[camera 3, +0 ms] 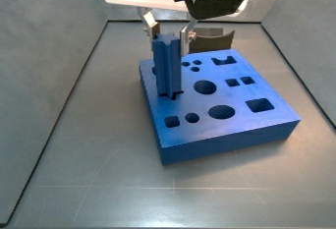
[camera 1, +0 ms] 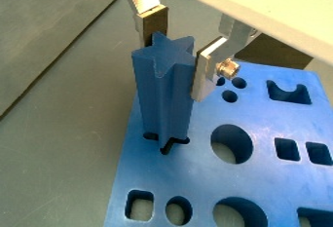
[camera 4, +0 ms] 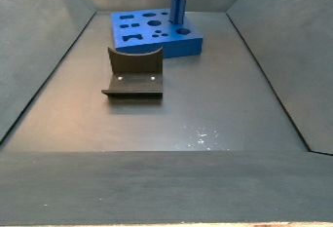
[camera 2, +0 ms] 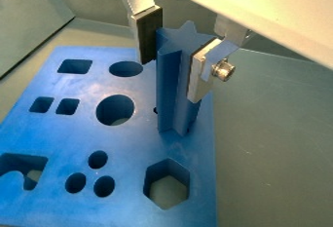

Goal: Pick up the star object. Move up. Place the star object on the fixture. Regrasp the star object. Move to above the board. Insert the star object.
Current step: Insert the star object.

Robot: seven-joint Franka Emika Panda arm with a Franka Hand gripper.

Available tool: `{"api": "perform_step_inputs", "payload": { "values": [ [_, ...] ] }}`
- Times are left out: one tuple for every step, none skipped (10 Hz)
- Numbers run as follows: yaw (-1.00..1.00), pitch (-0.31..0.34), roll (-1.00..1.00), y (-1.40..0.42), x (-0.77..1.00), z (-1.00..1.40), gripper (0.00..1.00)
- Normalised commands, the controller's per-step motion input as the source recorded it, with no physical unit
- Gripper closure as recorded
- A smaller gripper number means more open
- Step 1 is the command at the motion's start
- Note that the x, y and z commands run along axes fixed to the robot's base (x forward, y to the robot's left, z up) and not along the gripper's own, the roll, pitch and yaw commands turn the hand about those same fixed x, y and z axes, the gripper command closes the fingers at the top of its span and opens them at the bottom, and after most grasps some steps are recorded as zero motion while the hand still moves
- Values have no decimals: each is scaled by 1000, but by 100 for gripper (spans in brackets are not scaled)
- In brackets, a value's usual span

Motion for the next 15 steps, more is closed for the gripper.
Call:
{"api": "perform_step_inputs", "payload": {
  "values": [
    [203, -54, 271, 0, -71, -1000, 100],
    [0, 0, 0, -20, 0, -34, 100],
    [-51, 294, 354, -229, 786, -257, 100],
    [-103, 109, 157, -151, 406, -169, 100],
    [0, 86, 100, -26, 34, 0, 100],
    [0, 54, 74, -31, 51, 0, 100],
    [229, 37, 249, 0, 74, -274, 100],
    [320, 0, 46, 0, 60, -371, 100],
    [100, 0, 0, 0, 0, -83, 100],
    [240, -17, 0, -31, 0, -83, 100],
    [0, 0, -9, 0, 0, -17, 100],
    [471, -211, 20, 0, -146, -226, 100],
    [0, 0, 0, 0, 0, -26, 100],
    [-217, -26, 189, -406, -414, -137, 100],
    [0, 0, 17, 0, 0, -77, 100]
  ]
}}
